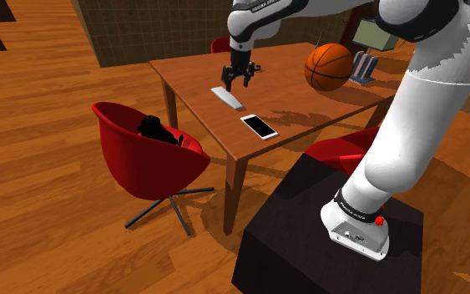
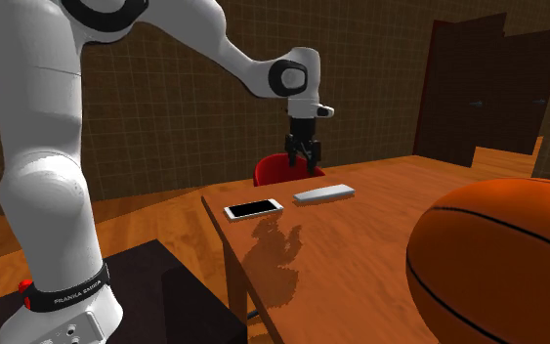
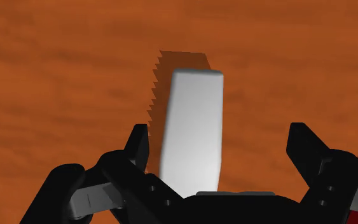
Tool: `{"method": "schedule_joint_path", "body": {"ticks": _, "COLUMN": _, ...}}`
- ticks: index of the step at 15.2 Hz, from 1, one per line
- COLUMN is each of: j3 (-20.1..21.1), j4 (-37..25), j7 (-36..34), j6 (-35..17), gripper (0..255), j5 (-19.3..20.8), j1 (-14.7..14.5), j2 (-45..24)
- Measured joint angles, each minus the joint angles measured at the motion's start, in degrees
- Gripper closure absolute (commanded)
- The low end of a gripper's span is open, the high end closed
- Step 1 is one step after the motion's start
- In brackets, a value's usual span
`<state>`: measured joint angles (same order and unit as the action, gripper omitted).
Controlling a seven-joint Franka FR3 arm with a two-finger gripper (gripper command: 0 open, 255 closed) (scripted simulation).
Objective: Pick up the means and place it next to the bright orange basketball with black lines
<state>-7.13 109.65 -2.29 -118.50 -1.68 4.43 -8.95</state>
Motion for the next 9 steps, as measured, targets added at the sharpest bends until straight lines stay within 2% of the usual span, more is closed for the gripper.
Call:
{"method": "schedule_joint_path", "body": {"ticks": 6, "j3": -0.7, "j4": -12.7, "j7": -1.0, "j6": -0.8, "gripper": 0, "j5": -2.2, "j1": 1.7, "j2": -13.2}}
{"method": "schedule_joint_path", "body": {"ticks": 9, "j3": -0.6, "j4": -15.0, "j7": -1.4, "j6": -1.3, "gripper": 0, "j5": -2.6, "j1": 1.9, "j2": -16.0}}
